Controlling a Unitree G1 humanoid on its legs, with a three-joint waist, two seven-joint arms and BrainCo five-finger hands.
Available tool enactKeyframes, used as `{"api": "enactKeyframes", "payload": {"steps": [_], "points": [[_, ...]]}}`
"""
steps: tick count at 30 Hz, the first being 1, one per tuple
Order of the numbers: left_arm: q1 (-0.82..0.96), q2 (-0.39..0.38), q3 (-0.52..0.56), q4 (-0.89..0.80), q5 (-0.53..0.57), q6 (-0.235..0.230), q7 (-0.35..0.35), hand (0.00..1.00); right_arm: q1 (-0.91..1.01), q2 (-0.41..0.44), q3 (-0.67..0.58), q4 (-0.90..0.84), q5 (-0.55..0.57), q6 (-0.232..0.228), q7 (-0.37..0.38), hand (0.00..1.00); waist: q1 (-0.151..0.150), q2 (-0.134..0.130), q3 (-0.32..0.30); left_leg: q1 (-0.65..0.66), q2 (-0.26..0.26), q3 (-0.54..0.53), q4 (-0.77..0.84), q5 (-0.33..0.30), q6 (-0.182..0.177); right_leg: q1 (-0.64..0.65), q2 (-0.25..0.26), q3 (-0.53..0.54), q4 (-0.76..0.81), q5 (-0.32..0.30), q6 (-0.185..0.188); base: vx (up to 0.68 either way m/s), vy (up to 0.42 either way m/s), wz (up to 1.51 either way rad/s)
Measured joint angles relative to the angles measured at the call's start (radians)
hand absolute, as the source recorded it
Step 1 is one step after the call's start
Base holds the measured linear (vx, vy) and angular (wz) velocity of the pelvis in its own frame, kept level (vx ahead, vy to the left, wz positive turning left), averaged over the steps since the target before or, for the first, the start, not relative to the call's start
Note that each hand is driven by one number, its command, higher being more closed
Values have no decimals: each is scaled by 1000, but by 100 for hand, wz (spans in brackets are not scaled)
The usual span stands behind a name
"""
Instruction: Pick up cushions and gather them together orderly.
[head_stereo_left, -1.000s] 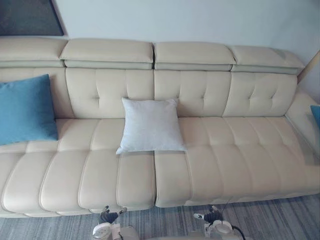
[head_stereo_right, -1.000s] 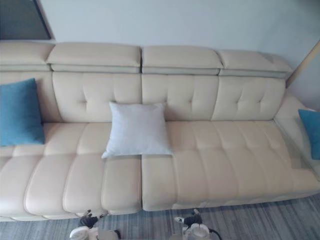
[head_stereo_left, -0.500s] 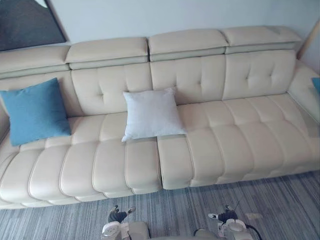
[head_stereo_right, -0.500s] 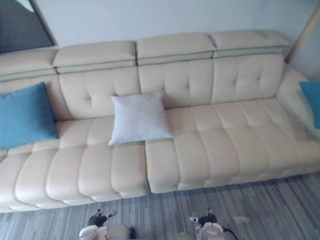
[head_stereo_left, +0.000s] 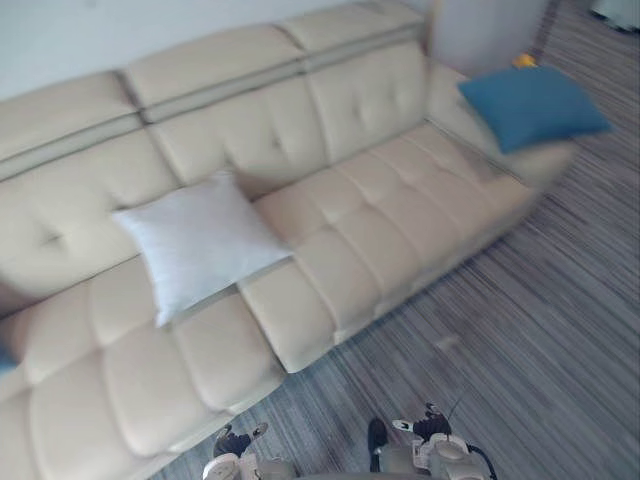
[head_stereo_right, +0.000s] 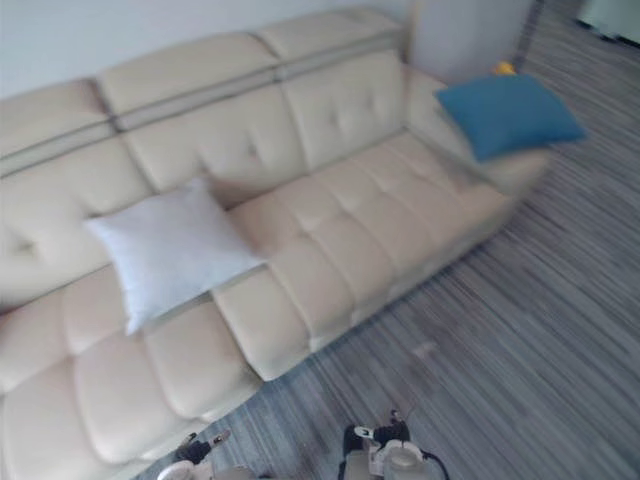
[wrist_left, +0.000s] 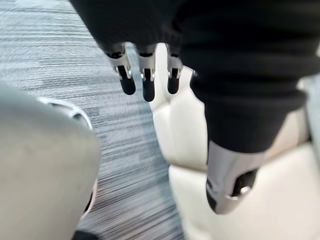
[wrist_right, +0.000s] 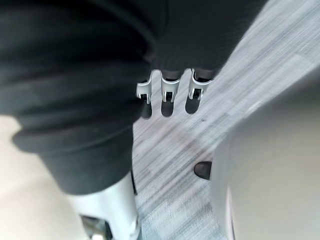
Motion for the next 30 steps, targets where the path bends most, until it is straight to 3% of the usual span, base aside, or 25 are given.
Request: {"api": "enactKeyframes", "payload": {"steps": [1, 3, 4, 5, 7, 8, 9, 10, 13, 14, 16, 17, 18, 20, 21, 22, 24, 25, 26, 28, 30], "points": [[-6, 2, -2, 6, 0, 1, -5, 0, 4, -6, -13, 3, 0, 0, 0, 0, -3, 6, 3, 30, -1, 11, -18, 5, -10, 14, 0, -38, 17, -9, 9, 200, -120, -89], [-6, 7, -2, 17, 3, 2, -7, 0, 4, -20, -19, 22, 2, -2, 1, 0, 0, 11, 5, 67, 5, 12, -10, 7, -14, 31, 29, 15, 31, -36, 13, 231, -139, -80], [-6, 5, -8, 21, 15, 4, -9, 0, 4, -26, -23, 37, 7, -6, 1, 0, -1, 11, 7, 56, 28, 3, 68, 7, -14, 42, 40, 31, 34, -54, 12, 234, -186, -44], [-5, 7, -1, 14, 23, 5, -13, 0, 22, -24, -25, 33, 24, -7, -1, 0, -10, 8, 11, -4, 85, -50, 275, 16, -5, 79, 60, 48, 28, -73, 12, 186, -172, -37], [-4, 5, 27, 6, 25, 4, -12, 0, 30, -26, -22, 33, 36, -7, -4, 0, -4, 8, 28, -109, 166, -149, 582, 53, 63, 138, 97, 89, 31, -113, -1, 164, -120, -57], [-1, 5, 33, -7, 24, 4, -13, 0, 28, -24, -21, 32, 39, -5, -7, 0, 8, 14, 33, -151, 179, -190, 691, 27, 50, 161, 112, 119, 44, -137, -12, 226, -36, -119], [1, 4, 41, -21, 21, 3, -14, 0, 25, -20, -16, 32, 43, -6, -10, 0, 14, 9, 37, -229, 157, -250, 742, -16, 33, 186, 125, 176, 50, -161, -17, 191, -8, -105], [1, 4, 41, -26, 20, 3, -14, 0, 23, -19, -16, 32, 43, -5, -10, 0, 17, 8, 38, -243, 145, -263, 733, -22, 28, 186, 126, 187, 50, -165, -13, 185, -3, -115], [4, -11, 46, -67, 17, -1, -14, 0, 18, -13, -19, 29, 54, 1, -15, 0, 33, -5, 45, -318, 24, -374, 508, -49, 10, 199, 126, 319, 55, -177, 2, 251, 70, -135], [0, -19, 49, -70, 18, -1, -13, 0, 16, -8, -19, 26, 63, 1, -19, 0, 36, -8, 46, -339, -37, -461, 385, -47, 6, 198, 125, 382, 67, -183, 13, 249, 123, -115], [-1, -26, 49, -74, 18, -4, -11, 0, 14, 0, -17, 23, 66, 1, -21, 0, 41, -14, 49, -337, -86, -550, 278, -37, -1, 198, 127, 448, 80, -192, 36, 318, 193, -126], [-2, -27, 47, -72, 18, -5, -10, 0, 15, 4, -16, 16, 66, 1, -21, 0, 41, -9, 44, -331, -108, -617, 200, -8, 14, 198, 139, 497, 83, -203, 54, 421, 295, -168], [-4, -26, 48, -68, 17, -4, -10, 0, 15, 14, -15, 10, 70, 1, -21, 0, 58, -8, 36, -306, -103, -589, 195, 55, 1, 198, 150, 570, 95, -219, 83, 378, 273, -142], [-2, -5, 38, -65, 19, -4, -10, 0, 31, 46, -9, -10, 70, 0, -20, 0, 63, -43, 19, -287, -97, -512, 196, 21, 20, 201, 127, 608, 99, -228, 105, 390, 263, -114], [-3, 1, 37, -64, 18, -3, -10, 0, 30, 58, -9, -9, 69, 0, -20, 0, 64, -53, 17, -271, -93, -477, 199, 5, 28, 199, 117, 607, 113, -230, 121, 419, 271, -116], [-7, 6, 29, -64, 17, 0, -9, 0, 28, 67, -6, -9, 68, 1, -18, 0, 73, -58, 19, -227, -91, -431, 192, -14, 45, 181, 96, 572, 182, -223, 169, 309, 216, -95], [-6, 7, 6, -59, 17, 3, -9, 0, 28, 64, 0, -8, 61, 0, -15, 0, 74, -47, 26, -160, -88, -407, 162, -41, 57, 120, 69, 495, 337, -213, 216, 235, 167, -76], [-10, 16, -23, -40, 16, 4, -8, 0, 14, 64, 0, -6, 55, 0, -10, 0, 74, -37, 31, -97, -89, -380, 131, -52, 60, 68, 14, 380, 472, -226, 212, 241, 159, -54], [-11, 21, -35, -33, 17, 4, -9, 0, 5, 63, 0, -2, 50, 1, -10, 0, 72, -34, 33, -67, -89, -369, 108, -52, 60, 55, -5, 340, 488, -235, 197, 281, 152, -43], [-13, 36, -67, -17, 18, 4, -9, 0, 5, 60, 0, 2, 44, 0, -7, 0, 58, -36, 33, 7, -83, -366, 39, -52, 60, 23, -30, 250, 439, -244, 175, 261, 41, -4], [-21, 42, -78, -5, 19, 6, -10, 0, -14, 42, -1, 21, 40, 0, -7, 0, 47, -39, 34, 44, -79, -368, -12, -52, 60, -30, -30, 231, 317, -218, 157, 267, -45, 8]]}}
